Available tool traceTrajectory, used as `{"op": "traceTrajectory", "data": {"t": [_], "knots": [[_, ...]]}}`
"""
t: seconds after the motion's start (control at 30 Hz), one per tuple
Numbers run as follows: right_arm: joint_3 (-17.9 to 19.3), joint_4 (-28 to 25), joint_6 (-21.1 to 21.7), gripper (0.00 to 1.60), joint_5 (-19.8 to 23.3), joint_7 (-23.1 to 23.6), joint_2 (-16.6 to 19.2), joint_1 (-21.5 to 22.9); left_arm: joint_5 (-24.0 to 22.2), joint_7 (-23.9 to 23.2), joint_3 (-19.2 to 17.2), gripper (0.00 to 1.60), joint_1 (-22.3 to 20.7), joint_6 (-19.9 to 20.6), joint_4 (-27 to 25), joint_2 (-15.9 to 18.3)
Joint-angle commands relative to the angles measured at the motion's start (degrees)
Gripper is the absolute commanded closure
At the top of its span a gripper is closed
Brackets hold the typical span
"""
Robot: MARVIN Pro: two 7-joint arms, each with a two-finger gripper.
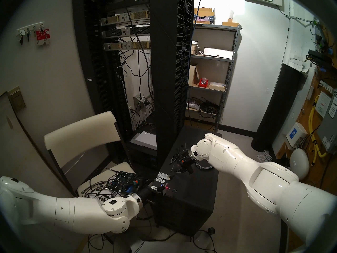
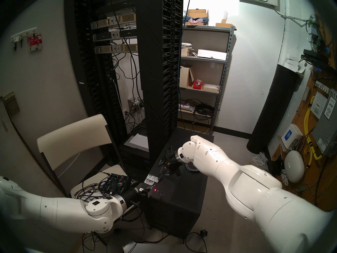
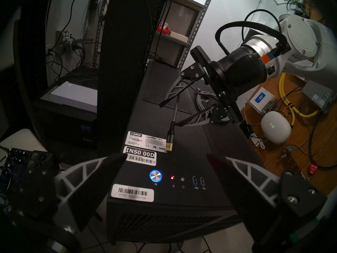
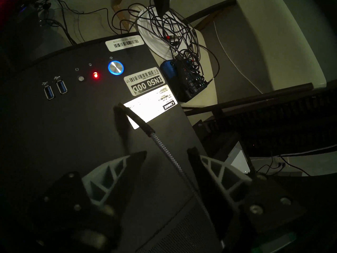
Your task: Insert the cable into the workstation's USB slot
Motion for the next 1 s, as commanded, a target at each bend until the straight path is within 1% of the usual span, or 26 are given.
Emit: {"op": "traceTrajectory", "data": {"t": [0.0, 0.03, 0.07, 0.17, 0.2, 0.23, 0.27, 0.3, 0.33, 0.37, 0.47, 0.53, 0.57, 0.63, 0.77, 0.8, 0.87, 0.97], "knots": [[0.30, -0.41, -0.45, 0.56, 0.43, -0.01, -1.53, 1.02, -0.14, 0.09, -0.44, 0.00, -0.38, -0.16, -0.26, 0.06], [0.13, 0.17, -0.50, 0.70, 0.10, -0.14, -1.81, 0.94, -0.14, 0.10, -0.44, 0.00, -0.37, -0.16, -0.27, 0.07], [0.17, 0.45, -0.64, 0.80, 0.05, -0.24, -1.87, 0.80, -0.14, 0.10, -0.45, 0.00, -0.37, -0.15, -0.27, 0.07], [0.42, -0.02, -0.37, 0.87, 0.41, 0.23, -1.46, 0.39, -0.14, 0.10, -0.45, 0.00, -0.37, -0.15, -0.27, 0.07], [0.48, -0.35, -0.34, 0.96, 0.43, 0.26, -1.22, 0.22, -0.14, 0.10, -0.45, 0.00, -0.37, -0.15, -0.28, 0.07], [0.48, -0.35, -0.34, 0.96, 0.43, 0.26, -1.22, 0.22, -0.14, 0.10, -0.45, 0.00, -0.37, -0.15, -0.28, 0.07], [0.53, -1.45, 0.06, 1.14, 0.49, 0.46, -0.49, -0.32, -0.14, 0.10, -0.46, 0.00, -0.37, -0.15, -0.28, 0.07], [0.63, -2.29, 0.28, 1.25, 0.61, 0.63, 0.06, -0.76, -0.14, 0.10, -0.46, 0.00, -0.37, -0.15, -0.28, 0.07], [0.75, -2.98, 0.55, 1.49, 0.80, 0.89, 0.47, -1.11, -0.14, 0.10, -0.46, 0.00, -0.37, -0.15, -0.28, 0.07], [1.08, -3.84, 0.99, 1.60, 1.31, 1.27, 1.00, -1.57, -0.14, 0.10, -0.46, 0.00, -0.37, -0.15, -0.28, 0.07], [1.76, -5.24, 1.50, 1.60, 1.92, 1.17, 2.33, -2.59, -0.14, 0.10, -0.45, 0.00, -0.37, -0.15, -0.27, 0.07], [2.73, -5.82, 1.57, 1.60, 3.09, 1.55, 3.27, -3.19, -0.14, 0.10, -0.44, 0.00, -0.37, -0.16, -0.27, 0.07], [2.73, -5.82, 1.57, 1.60, 3.09, 1.55, 3.27, -3.19, -0.14, 0.10, -0.44, 0.00, -0.37, -0.16, -0.27, 0.07], [4.49, -7.10, 1.73, 1.60, 4.96, 1.79, 5.12, -4.42, -0.13, 0.09, -0.44, 0.00, -0.38, -0.16, -0.26, 0.06], [6.97, -7.92, 1.77, 1.60, 8.02, 2.77, 7.43, -5.88, -0.12, 0.08, -0.43, 0.00, -0.38, -0.16, -0.24, 0.05], [6.97, -7.92, 1.77, 1.60, 8.02, 2.77, 7.43, -5.88, -0.12, 0.08, -0.43, 0.00, -0.38, -0.16, -0.24, 0.05], [8.56, -8.02, 1.23, 1.60, 10.19, 3.11, 8.55, -6.76, -0.11, 0.07, -0.42, 0.00, -0.38, -0.16, -0.23, 0.05], [11.82, -8.46, -0.16, 1.60, 15.13, 4.50, 10.74, -8.78, -0.10, 0.06, -0.42, 0.00, -0.38, -0.16, -0.22, 0.04]]}}
